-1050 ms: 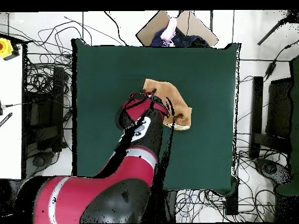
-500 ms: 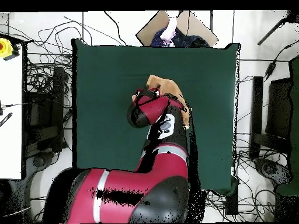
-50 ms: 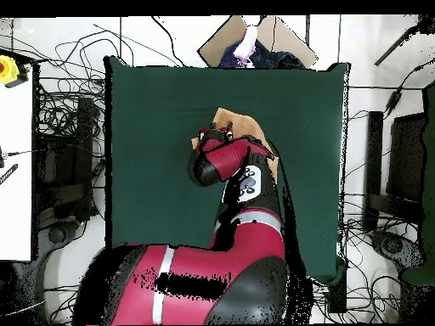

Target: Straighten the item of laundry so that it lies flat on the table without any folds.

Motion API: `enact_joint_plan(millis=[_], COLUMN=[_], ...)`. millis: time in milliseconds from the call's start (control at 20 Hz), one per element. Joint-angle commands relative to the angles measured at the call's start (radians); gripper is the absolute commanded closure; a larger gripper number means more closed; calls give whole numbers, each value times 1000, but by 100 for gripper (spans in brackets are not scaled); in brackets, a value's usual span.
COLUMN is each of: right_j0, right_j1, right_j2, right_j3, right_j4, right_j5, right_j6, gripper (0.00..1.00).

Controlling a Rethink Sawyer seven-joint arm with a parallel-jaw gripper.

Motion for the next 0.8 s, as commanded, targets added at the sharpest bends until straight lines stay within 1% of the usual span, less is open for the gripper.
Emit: enact_joint_plan(millis=[50,150,550,800], right_j0=[120,145,155,129], right_j1=[85,96,92,85], right_j2=[-24,-52,-54,-20], right_j3=[54,50,68,86], right_j4=[-11,11,30,15], right_j5=[71,64,53,35], right_j6=[71,101,105,87], gripper=[0,0,0,0])
